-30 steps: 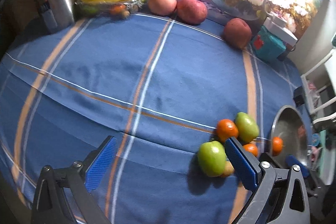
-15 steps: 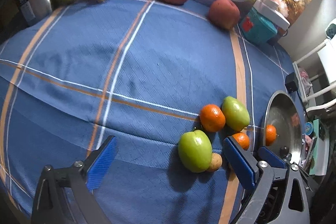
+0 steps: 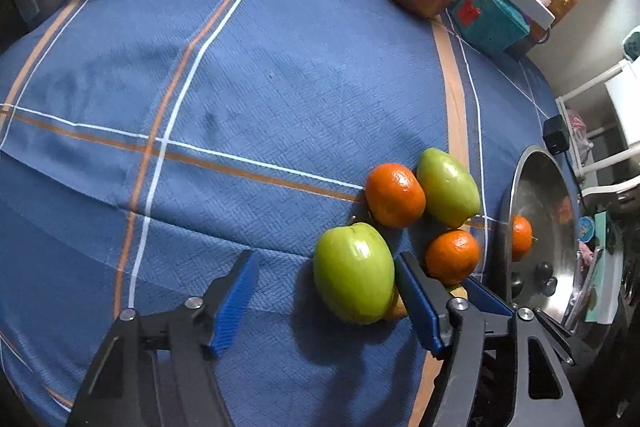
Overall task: Organize fruits
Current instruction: 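Grasp the green apple with the left tool while the right tool grasps a small potato, then carry the green apple in the left tool while the right tool carries the potato over the basin, then open the left tool to drop the apple while the right tool drops the potato into the basin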
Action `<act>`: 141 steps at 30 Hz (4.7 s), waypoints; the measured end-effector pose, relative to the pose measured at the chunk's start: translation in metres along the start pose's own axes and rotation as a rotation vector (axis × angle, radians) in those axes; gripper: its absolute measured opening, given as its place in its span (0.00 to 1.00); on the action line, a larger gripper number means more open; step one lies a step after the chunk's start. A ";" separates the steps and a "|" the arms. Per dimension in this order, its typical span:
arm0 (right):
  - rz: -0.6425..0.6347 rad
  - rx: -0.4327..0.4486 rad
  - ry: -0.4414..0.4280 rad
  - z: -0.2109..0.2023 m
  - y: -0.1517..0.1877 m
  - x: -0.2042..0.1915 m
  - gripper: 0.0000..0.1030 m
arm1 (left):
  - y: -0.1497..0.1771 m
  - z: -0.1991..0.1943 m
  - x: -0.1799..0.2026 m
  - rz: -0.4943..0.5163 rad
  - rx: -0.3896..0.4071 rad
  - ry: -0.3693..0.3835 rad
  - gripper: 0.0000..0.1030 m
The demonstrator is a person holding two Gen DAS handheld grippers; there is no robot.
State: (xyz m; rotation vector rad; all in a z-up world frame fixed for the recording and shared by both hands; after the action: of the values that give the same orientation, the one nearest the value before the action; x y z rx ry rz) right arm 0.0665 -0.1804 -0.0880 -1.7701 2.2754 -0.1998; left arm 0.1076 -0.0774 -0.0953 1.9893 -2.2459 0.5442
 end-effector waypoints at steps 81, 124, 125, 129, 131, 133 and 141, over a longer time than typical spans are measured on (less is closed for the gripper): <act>0.358 0.218 0.114 -0.080 -0.004 0.161 0.28 | 0.018 -0.039 0.163 0.370 0.097 0.124 0.41; 0.384 0.110 0.164 -0.028 -0.040 0.209 0.28 | -0.032 0.034 0.206 0.450 0.049 0.032 0.42; 0.386 0.109 0.168 -0.028 -0.040 0.209 0.28 | -0.032 0.034 0.206 0.450 0.048 0.032 0.42; 0.385 0.111 0.165 -0.028 -0.043 0.208 0.28 | -0.032 0.033 0.207 0.450 0.044 0.028 0.42; 0.381 0.109 0.171 -0.029 -0.043 0.208 0.28 | -0.031 0.033 0.207 0.451 0.042 0.027 0.42; 0.377 0.109 0.175 -0.031 -0.043 0.207 0.28 | -0.031 0.032 0.207 0.449 0.039 0.029 0.42; 0.365 0.131 0.189 -0.045 -0.043 0.204 0.28 | -0.031 0.018 0.210 0.448 0.053 0.050 0.43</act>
State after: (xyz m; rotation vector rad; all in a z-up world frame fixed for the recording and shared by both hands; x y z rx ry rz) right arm 0.0471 -0.3909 -0.0563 -1.2926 2.6004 -0.4488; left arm 0.1098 -0.2840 -0.0427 1.4660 -2.6771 0.6864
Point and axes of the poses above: each gripper's, at about its wrist camera, not at the fingertips, and z roughly the way its jaws point, x to its right, y to its underside, the point moved 7 cm from there along z, roughly the way its jaws point, and after that the axes turned 1 degree about -z, right-handed, at the moved point
